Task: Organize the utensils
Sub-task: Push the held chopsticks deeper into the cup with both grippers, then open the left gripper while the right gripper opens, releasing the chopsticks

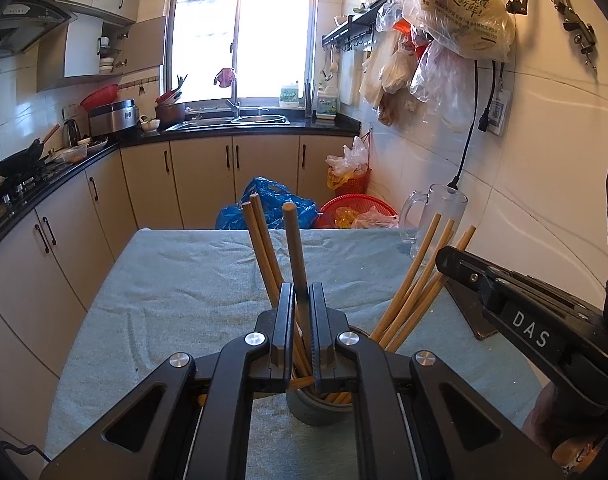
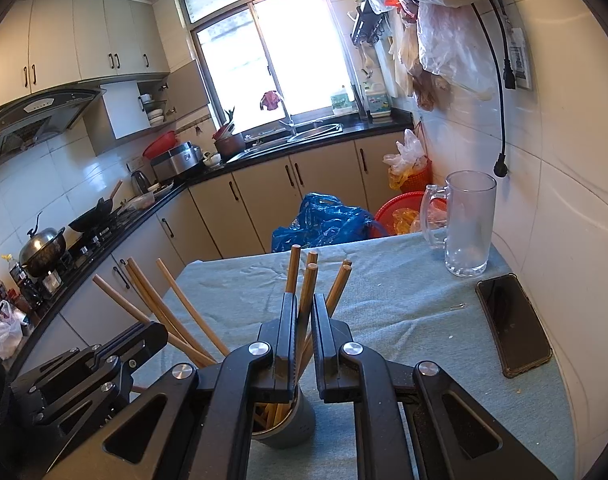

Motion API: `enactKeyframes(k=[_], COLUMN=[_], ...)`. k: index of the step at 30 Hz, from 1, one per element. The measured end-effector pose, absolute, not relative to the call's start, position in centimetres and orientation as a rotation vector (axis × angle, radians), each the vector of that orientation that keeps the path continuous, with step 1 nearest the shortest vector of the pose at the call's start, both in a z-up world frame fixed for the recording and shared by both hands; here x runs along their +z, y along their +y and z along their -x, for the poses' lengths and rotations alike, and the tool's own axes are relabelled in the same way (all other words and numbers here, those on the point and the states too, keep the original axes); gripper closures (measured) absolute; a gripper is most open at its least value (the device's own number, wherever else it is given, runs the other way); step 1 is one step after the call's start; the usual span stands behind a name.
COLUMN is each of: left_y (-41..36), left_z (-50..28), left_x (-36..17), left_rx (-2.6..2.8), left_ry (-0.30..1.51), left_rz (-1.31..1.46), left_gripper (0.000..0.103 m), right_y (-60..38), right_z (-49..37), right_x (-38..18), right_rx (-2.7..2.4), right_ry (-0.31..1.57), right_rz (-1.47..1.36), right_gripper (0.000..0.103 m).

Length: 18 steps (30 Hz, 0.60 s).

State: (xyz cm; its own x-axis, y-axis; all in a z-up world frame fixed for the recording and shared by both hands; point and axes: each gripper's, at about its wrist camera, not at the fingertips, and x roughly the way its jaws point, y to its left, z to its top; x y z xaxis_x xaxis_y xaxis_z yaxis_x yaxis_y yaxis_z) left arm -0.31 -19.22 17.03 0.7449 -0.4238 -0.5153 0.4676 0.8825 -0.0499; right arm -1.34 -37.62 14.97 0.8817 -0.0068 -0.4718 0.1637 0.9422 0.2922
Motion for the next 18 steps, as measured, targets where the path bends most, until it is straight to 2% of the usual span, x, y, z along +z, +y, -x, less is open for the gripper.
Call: enactKeyframes(k=[14,16,18], left_y=[-19.30,-19.24,-19.14], left_z=[0.63,0.89,1.20], left_x=[17.46,17.67,18.00], left_rx=[-0.486,-0.485,-0.487], left_ry=[0.543,0.538,0.532], left_rz=[-0.084,-0.084,-0.083], left_gripper=[0.096,0.096,0.096], right_y=[-38.35,-38.28,-38.47], right_z=[1.10,1.13,1.15], right_x=[14.64,14.65,14.63], right_rx=[-0.102,-0.106,-0.111], right_ry=[0.490,0.492,0.493], right_rz=[-0.341,-0.343,-0.346], right_gripper=[0.093,0.088,0.078])
